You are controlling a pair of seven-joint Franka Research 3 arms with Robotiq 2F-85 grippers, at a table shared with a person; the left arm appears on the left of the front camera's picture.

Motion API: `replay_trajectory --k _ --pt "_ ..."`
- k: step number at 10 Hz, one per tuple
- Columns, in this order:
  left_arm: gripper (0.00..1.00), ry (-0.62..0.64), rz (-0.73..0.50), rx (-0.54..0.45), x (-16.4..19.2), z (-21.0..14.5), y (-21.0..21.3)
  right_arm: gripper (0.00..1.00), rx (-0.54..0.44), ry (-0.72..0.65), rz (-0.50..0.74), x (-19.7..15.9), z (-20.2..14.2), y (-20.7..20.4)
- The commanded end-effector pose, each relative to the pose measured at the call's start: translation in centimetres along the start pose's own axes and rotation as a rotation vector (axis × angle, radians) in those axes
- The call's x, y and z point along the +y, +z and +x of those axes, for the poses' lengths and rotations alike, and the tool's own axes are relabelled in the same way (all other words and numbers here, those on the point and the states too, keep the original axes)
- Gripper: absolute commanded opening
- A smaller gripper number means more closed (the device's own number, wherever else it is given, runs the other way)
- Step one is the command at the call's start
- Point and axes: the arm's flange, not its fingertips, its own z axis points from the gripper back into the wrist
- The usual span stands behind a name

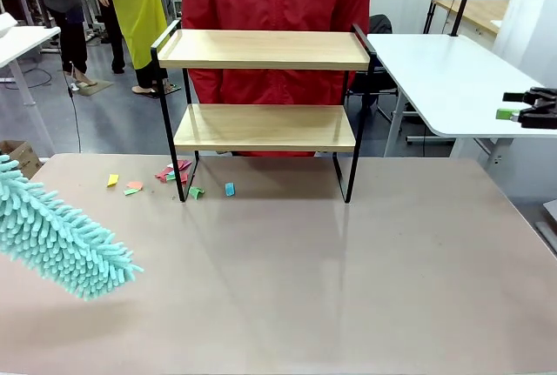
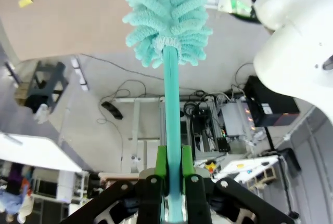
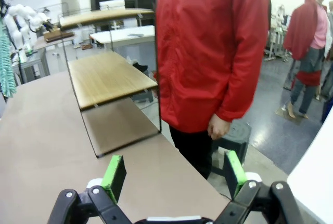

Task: Clean the shelf.
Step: Hand the Duster back to the human.

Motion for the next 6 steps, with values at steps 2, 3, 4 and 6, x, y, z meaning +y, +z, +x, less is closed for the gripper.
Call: replay_trajectory --k 2,3,4,6 --pt "0.13 -0.039 0.028 -0.228 0.3 -0.2 -2.2 1.0 -0.055 -0.019 0.1 3.8 5.1 -0.5" --pt "0.13 -0.058 0.041 -0.358 0.6 0.4 -3.2 1.0 -0.075 -0.017 0.147 5.5 7.0 -0.5" --pt "0.13 -0.058 0.059 -0.443 0.7 0.8 -3.9 1.0 -0.09 -0.023 0.198 7.2 8.5 -0.8" --pt "0.13 -0.047 0.078 -0.591 -0.2 3.6 -4.3 1.0 -0.11 -0.055 0.3 11.0 11.3 -1.3"
